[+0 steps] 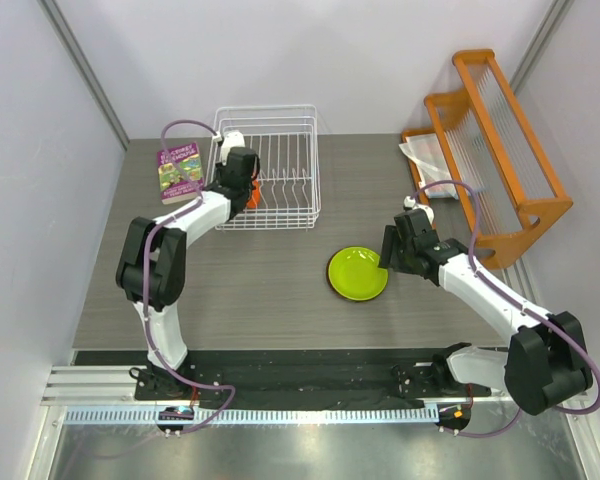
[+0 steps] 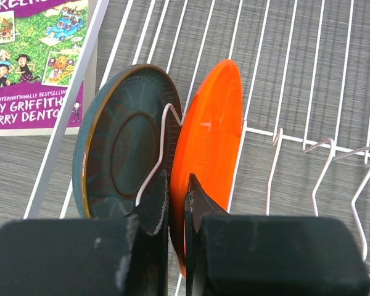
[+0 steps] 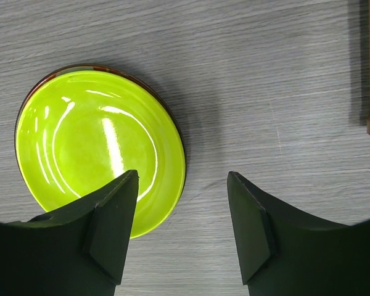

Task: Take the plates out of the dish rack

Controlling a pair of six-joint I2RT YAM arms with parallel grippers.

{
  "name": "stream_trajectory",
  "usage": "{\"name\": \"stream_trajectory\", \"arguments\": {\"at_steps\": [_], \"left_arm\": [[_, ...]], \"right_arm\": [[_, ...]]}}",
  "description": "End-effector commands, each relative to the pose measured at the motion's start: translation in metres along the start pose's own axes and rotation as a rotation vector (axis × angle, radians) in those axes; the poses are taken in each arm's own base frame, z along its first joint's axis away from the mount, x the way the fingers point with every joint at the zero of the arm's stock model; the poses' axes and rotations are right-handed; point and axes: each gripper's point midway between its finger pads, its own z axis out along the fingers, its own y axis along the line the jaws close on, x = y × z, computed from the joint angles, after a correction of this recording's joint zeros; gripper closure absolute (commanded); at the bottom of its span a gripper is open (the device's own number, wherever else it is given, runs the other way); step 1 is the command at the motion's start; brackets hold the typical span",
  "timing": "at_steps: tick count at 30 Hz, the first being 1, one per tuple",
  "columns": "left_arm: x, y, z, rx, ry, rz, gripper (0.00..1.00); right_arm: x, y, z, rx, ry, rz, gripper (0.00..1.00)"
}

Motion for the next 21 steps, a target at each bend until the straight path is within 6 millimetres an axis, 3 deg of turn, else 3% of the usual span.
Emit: {"name": "stream_trajectory", "arguments": {"at_steps": [1, 14, 21], "left_arm": [[-0.050, -0.002, -0.022, 0.044, -0.120, -0.074, 1.00], [-0.107, 0.020, -0.071, 0.030, -0.240, -0.069, 1.00], [-0.124, 0.025, -0.090, 0.045, -0.268, -0.089, 1.00]], "right_arm": [[-0.028, 0.011, -0.014, -0.043, -0.100, 0.010, 0.33], [-0.046, 0.004, -0.031, -0.009, -0.163, 0.006, 0.27], [-0.045, 0.005, -0.033, -0.016, -0.164, 0.011, 0.27]]}}
